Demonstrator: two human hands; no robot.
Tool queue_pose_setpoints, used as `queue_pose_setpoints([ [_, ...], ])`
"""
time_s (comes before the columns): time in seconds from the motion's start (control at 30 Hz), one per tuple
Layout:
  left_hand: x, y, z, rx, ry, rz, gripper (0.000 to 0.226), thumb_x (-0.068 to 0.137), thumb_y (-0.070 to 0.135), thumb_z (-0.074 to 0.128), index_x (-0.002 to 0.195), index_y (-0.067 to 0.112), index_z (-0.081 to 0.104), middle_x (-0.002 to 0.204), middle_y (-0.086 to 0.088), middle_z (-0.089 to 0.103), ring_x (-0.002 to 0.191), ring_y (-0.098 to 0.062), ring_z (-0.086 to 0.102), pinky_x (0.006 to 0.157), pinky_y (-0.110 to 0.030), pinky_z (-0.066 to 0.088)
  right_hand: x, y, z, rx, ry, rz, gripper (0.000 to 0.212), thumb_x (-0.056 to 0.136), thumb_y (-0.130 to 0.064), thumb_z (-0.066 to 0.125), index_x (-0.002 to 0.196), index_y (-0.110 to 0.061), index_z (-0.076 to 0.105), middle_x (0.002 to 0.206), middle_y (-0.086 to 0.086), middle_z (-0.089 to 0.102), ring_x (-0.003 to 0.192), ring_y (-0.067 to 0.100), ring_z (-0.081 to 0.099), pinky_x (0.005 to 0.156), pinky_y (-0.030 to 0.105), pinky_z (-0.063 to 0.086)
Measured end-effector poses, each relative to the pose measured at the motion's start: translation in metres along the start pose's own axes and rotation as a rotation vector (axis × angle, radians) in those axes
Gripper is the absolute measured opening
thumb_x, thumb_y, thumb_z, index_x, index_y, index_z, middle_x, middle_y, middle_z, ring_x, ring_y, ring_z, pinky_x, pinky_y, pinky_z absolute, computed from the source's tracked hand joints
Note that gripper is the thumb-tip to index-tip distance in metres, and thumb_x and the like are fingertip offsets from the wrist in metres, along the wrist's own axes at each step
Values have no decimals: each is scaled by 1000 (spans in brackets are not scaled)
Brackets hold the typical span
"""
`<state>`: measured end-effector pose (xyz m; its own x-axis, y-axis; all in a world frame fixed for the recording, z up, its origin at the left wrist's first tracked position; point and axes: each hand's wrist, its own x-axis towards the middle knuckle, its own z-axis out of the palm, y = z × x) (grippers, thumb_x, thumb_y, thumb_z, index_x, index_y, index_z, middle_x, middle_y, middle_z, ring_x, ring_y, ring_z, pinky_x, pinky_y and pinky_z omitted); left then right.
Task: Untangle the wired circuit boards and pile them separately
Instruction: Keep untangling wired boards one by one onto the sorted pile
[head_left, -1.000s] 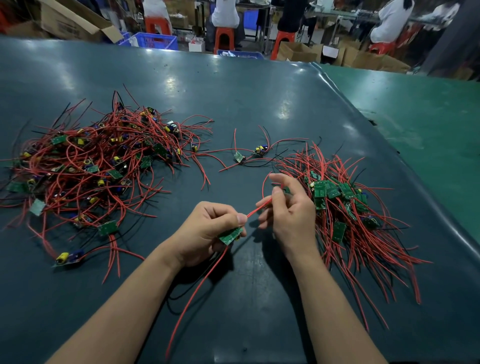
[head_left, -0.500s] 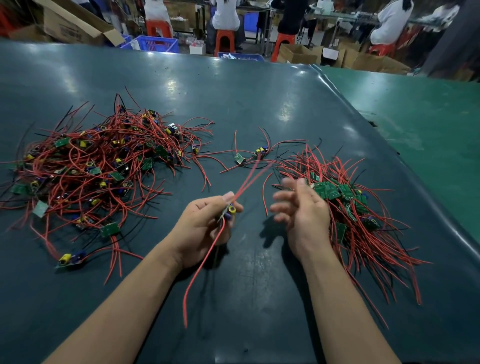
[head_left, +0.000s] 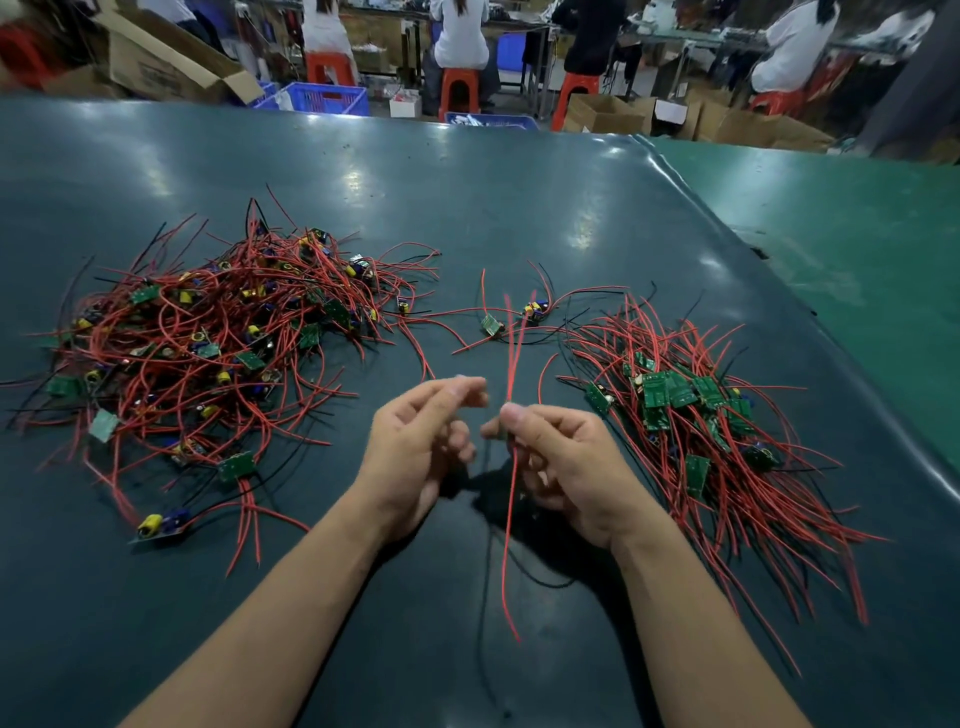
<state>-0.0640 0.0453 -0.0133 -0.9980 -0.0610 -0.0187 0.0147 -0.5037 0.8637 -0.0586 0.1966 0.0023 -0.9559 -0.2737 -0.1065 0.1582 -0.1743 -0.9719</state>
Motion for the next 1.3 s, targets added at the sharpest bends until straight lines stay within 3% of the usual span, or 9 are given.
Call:
queue_pose_setpoints([
  [0.17,9,11,-22,-22,436,359,18,86,13,57,70,5,58,48,5,49,38,-5,34,39,-19,22,3,-9,-9,187,371,-422,18,79,-29,71,88,-14,73,64,1,62,38,10,48,35,14,32],
  [0.27,9,8,-23,5,389,365,17,81,18,58,66,10,60,46,5,44,38,-6,31,40,-19,22,5,-15,-15,292,600,-535,14,91,-14,66,104,-16,63,95,5,73,44,14,61,33,15,34],
  [0.37,9,3,-21,141,297,403,19,79,22,63,60,22,66,43,7,42,36,-7,31,40,-19,24,6,-14,-17,505,711,-422,17,98,-9,57,112,-16,53,113,-3,72,58,12,71,34,14,38],
  [0.47,8,1,-23,231,241,431,17,76,33,63,63,24,68,41,7,40,36,-9,30,42,-19,24,6,-12,-20,557,712,-330,9,100,-16,54,102,-15,63,106,-3,75,63,12,72,37,14,42],
  [0.67,6,1,-19,382,342,431,17,85,24,60,69,19,65,45,8,44,40,-10,35,42,-22,27,11,-4,-18,325,678,-235,19,101,-13,49,92,-8,64,66,4,71,39,10,54,34,16,38],
  [0.9,-2,10,-17,937,384,758,21,90,28,58,75,14,62,57,4,53,50,-14,48,50,-22,38,11,10,-3,-132,520,-234,14,99,-14,54,91,-10,65,56,4,63,33,12,44,32,17,29],
  [1.0,2,20,-33,1247,543,881,18,89,25,58,81,11,66,68,3,59,66,-23,53,63,-29,40,10,12,-1,-235,481,-246,15,99,-13,54,90,-14,65,56,4,63,35,14,42,33,18,30],
  [1.17,10,21,-51,1668,690,289,36,88,24,60,122,12,61,125,-10,59,116,-36,45,94,-45,35,11,14,0,-323,444,-249,15,100,-14,53,91,-16,65,58,5,65,35,14,41,35,19,32],
  [1.3,8,22,-52,1613,606,292,20,93,18,59,109,12,70,110,-11,67,104,-36,52,86,-42,40,10,14,-2,-331,437,-238,14,99,-15,54,91,-15,66,57,4,65,38,12,44,36,18,34],
])
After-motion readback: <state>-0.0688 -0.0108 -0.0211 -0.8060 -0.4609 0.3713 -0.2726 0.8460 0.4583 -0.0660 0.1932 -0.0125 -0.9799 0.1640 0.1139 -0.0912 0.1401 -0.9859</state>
